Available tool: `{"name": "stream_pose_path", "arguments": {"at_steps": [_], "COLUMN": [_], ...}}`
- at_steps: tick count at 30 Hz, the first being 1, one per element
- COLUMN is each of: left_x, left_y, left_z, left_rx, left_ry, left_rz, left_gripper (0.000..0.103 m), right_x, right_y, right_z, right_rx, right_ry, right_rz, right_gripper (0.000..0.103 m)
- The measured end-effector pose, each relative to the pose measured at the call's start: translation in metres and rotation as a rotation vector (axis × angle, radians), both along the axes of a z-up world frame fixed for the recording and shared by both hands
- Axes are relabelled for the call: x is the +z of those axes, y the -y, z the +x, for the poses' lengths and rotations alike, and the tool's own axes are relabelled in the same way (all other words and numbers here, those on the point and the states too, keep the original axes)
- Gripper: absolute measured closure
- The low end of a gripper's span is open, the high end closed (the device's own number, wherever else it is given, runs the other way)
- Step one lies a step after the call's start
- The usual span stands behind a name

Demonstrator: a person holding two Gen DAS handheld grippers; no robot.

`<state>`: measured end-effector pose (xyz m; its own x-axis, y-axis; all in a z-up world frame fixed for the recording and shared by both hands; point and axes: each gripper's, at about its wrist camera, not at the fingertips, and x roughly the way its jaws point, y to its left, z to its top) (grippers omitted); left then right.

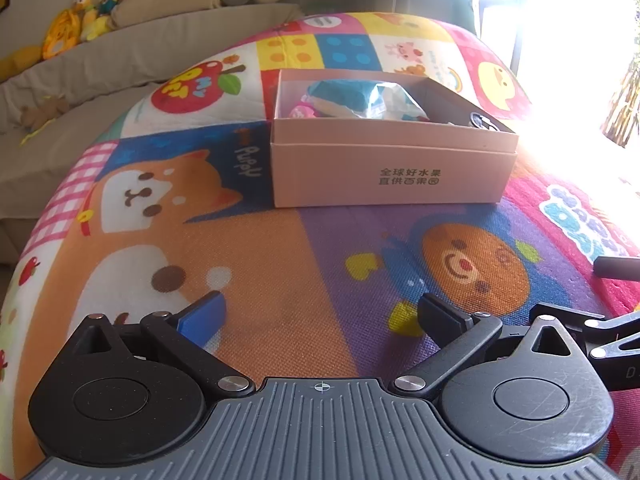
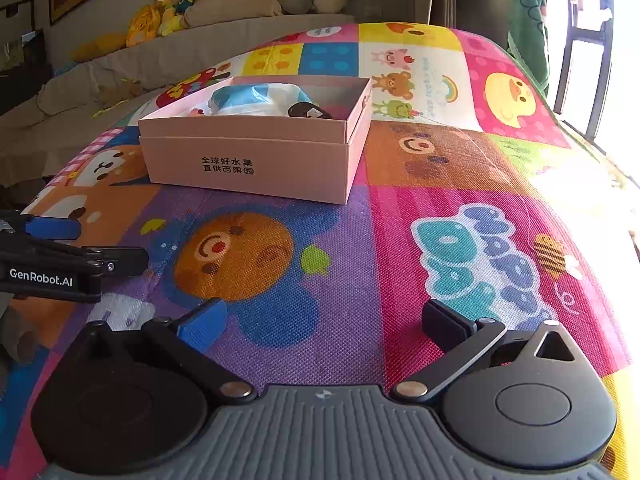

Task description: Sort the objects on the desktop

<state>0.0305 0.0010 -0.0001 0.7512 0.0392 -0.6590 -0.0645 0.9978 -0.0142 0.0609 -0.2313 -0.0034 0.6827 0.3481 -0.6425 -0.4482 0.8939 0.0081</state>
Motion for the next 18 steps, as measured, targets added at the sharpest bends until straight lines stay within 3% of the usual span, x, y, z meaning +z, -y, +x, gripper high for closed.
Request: {"name": "stream_pose_path", "arguments": {"at_steps": [18], "left_x": [-0.0003], "left_y": [-0.0022], "left_z": [0.0023], "left_rx": [0.002], "left_ry": [-0.001], "left_rz": [0.0], "left_gripper": [0.0], "right_x": [-0.0001], "right_y": [0.0005], "right_z": [0.0004], "right_rx": [0.0], "right_ry": [-0.001], "right_rz": [0.001], "right_gripper": [0.0]}}
